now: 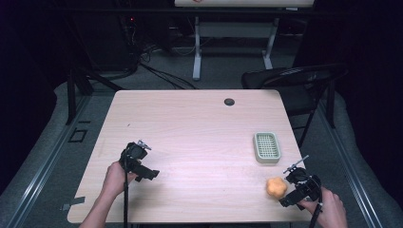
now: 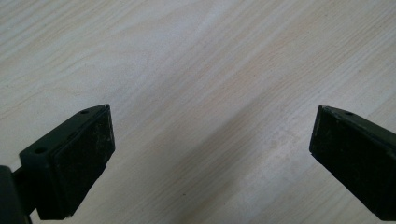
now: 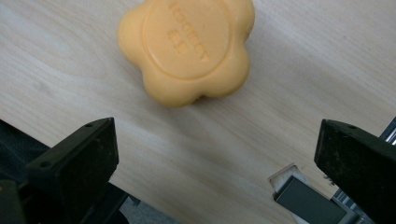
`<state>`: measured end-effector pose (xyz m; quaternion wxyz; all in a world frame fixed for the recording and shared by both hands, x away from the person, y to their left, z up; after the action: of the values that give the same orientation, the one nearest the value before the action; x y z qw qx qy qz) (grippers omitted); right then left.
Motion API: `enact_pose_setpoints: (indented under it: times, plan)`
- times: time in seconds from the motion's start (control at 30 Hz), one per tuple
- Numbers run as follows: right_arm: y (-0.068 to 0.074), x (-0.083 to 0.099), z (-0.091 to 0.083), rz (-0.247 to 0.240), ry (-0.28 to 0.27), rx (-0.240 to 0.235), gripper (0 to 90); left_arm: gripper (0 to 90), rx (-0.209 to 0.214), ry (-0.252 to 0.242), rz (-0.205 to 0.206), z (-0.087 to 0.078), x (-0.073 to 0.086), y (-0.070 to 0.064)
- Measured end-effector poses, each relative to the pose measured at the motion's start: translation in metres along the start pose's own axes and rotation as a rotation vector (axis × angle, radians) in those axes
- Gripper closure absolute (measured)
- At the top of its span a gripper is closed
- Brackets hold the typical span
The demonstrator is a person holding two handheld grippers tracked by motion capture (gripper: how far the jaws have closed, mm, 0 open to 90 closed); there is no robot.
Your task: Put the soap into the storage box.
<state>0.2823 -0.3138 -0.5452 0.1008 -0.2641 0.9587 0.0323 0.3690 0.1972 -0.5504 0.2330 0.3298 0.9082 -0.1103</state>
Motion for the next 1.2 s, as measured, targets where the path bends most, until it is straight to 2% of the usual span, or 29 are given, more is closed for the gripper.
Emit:
enact_pose_setpoints:
  times: [0.07, 0.1, 0.17, 0.23, 0.27, 0.3, 0.33, 0.37, 0.47, 0.6, 0.67, 0.73, 0.77, 0.83, 0.9, 1.03, 1.07, 1.13, 1.17, 1.2]
  plan:
    - [-0.001, 0.000, 0.000, -0.010, 0.018, 0.000, 1.7, 0.2, 0.000, 0.003, 0.003, 0.000, 0.000, 0.000]
    - [0.000, 0.000, 0.000, -0.001, 0.012, -0.007, 1.5, 0.2, 0.000, 0.001, 0.002, 0.000, 0.000, 0.000]
    - [0.002, 0.000, 0.000, 0.015, -0.024, 0.007, 0.7, 0.2, 0.001, 0.001, 0.000, -0.001, 0.001, 0.000]
    - [0.001, -0.002, -0.003, -0.023, 0.016, 0.020, 0.0, 0.2, 0.002, 0.000, 0.002, -0.001, 0.001, 0.000]
    - [0.002, -0.002, -0.003, -0.027, 0.020, 0.020, 0.0, 0.2, 0.002, 0.000, 0.002, -0.001, 0.001, 0.000]
    - [0.005, -0.001, 0.001, 0.017, -0.040, 0.006, 0.0, 0.2, 0.001, 0.000, 0.003, -0.001, 0.000, 0.000]
    - [0.005, -0.002, 0.000, 0.005, -0.031, 0.007, 0.0, 0.2, -0.001, 0.001, 0.004, -0.001, 0.000, 0.000]
    - [0.004, -0.005, -0.003, -0.032, 0.015, 0.014, 0.0, 0.2, -0.001, -0.002, 0.003, -0.001, 0.000, 0.000]
    - [0.004, -0.008, -0.006, -0.049, 0.021, 0.021, 0.0, 0.2, 0.001, 0.003, 0.005, 0.000, 0.000, 0.000]
    - [0.008, -0.014, -0.005, -0.027, -0.027, 0.017, 0.0, 0.2, 0.001, 0.001, 0.004, -0.001, 0.000, 0.000]
    - [0.009, -0.018, -0.006, -0.042, -0.014, 0.021, 0.0, 0.2, 0.002, 0.001, 0.004, -0.001, 0.000, 0.000]
    - [0.010, -0.019, -0.005, -0.029, -0.029, 0.016, 0.0, 0.2, 0.002, 0.002, 0.005, 0.000, 0.000, 0.000]
    - [0.009, -0.024, -0.007, -0.063, 0.013, 0.016, 0.0, 0.2, 0.002, 0.003, 0.006, 0.000, 0.000, -0.001]
    - [0.010, -0.026, -0.006, -0.057, 0.008, 0.021, 0.0, 0.2, 0.002, 0.002, 0.008, -0.001, 0.000, -0.001]
    - [0.012, -0.034, -0.002, -0.042, -0.014, 0.007, 0.0, 0.2, 0.003, 0.003, 0.005, 0.000, 0.000, 0.000]
    - [0.014, -0.042, 0.001, -0.063, 0.018, 0.001, 0.0, 0.2, 0.003, 0.001, 0.002, 0.000, 0.000, 0.000]
    - [0.017, -0.042, 0.006, -0.022, -0.032, -0.015, 0.0, 0.2, 0.005, 0.002, 0.003, 0.000, 0.000, 0.000]
    - [0.017, -0.047, 0.007, -0.057, 0.023, -0.013, 0.0, 0.2, 0.005, 0.002, 0.002, 0.000, 0.000, 0.000]
    - [0.017, -0.047, 0.007, -0.057, 0.023, -0.013, 0.0, 0.2, 0.004, 0.002, 0.003, 0.000, 0.000, 0.000]
    - [0.015, -0.049, 0.008, -0.076, 0.058, -0.007, 0.0, 0.2, 0.003, 0.004, 0.003, 0.000, 0.000, 0.000]
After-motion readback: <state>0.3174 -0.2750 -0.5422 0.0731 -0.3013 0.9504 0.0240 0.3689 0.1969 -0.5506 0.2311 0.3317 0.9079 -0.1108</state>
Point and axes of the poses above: each handheld gripper's, and its own axes: z roughly forward along the jaws, x roughly out of its underside, y roughly to its left, the point moved 2 cm from there along z, roughly forward along the jaws, and after that the axes turned 5 degrees about -y, right-handed, at the moved point
